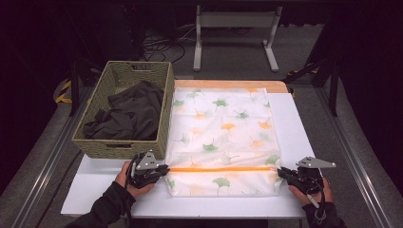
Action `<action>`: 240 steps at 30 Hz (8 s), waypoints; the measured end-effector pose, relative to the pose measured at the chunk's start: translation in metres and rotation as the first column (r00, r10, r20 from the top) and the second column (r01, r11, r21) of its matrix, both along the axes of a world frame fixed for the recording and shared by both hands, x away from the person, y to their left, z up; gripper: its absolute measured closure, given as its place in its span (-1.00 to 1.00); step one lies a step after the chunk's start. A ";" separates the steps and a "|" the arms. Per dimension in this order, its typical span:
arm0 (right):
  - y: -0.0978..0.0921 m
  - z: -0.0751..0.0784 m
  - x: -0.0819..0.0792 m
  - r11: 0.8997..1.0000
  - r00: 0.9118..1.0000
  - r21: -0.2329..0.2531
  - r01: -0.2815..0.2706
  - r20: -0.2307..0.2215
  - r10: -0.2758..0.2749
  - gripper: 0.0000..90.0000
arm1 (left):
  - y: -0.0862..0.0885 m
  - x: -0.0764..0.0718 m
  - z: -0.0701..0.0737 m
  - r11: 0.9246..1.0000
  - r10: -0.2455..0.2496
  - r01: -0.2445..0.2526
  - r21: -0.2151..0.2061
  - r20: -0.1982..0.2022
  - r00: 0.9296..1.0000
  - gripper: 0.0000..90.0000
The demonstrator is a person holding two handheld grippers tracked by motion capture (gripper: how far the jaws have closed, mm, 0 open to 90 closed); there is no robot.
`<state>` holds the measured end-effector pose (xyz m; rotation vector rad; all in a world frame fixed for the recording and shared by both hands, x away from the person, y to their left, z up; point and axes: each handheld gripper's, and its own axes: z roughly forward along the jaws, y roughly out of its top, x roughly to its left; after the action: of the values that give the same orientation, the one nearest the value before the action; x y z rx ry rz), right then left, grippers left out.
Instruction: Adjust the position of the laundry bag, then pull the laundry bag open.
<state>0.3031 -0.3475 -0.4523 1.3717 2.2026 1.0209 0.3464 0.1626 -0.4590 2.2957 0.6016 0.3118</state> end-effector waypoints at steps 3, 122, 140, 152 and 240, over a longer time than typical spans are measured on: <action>0.000 0.002 -0.002 1.000 1.000 0.020 -0.019 -0.003 0.019 0.86 | 0.000 0.001 0.001 1.000 0.005 -0.005 0.013 0.013 1.000 0.88; 0.030 0.031 -0.024 0.982 0.978 0.074 -0.175 0.126 0.165 0.85 | -0.268 0.016 0.016 0.909 -0.351 0.323 -0.262 -0.066 0.934 1.00; 0.020 0.040 -0.031 0.994 0.971 0.032 -0.109 0.217 0.100 0.87 | -0.197 0.027 0.015 0.975 -0.221 0.218 -0.039 -0.155 0.963 1.00; 0.020 0.038 -0.028 0.997 0.975 0.027 -0.070 0.213 0.063 0.87 | -0.089 0.018 0.011 0.992 -0.111 0.118 0.034 -0.167 0.980 1.00; 0.145 0.018 0.057 0.902 0.913 -0.183 -0.391 0.044 0.405 0.37 | 0.013 0.009 -0.003 0.995 0.078 -0.084 -0.048 -0.109 0.991 0.86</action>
<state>0.3600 -0.2025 -0.4344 0.8047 2.5006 0.9669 0.3552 0.1759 -0.4620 2.2516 0.7498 0.2103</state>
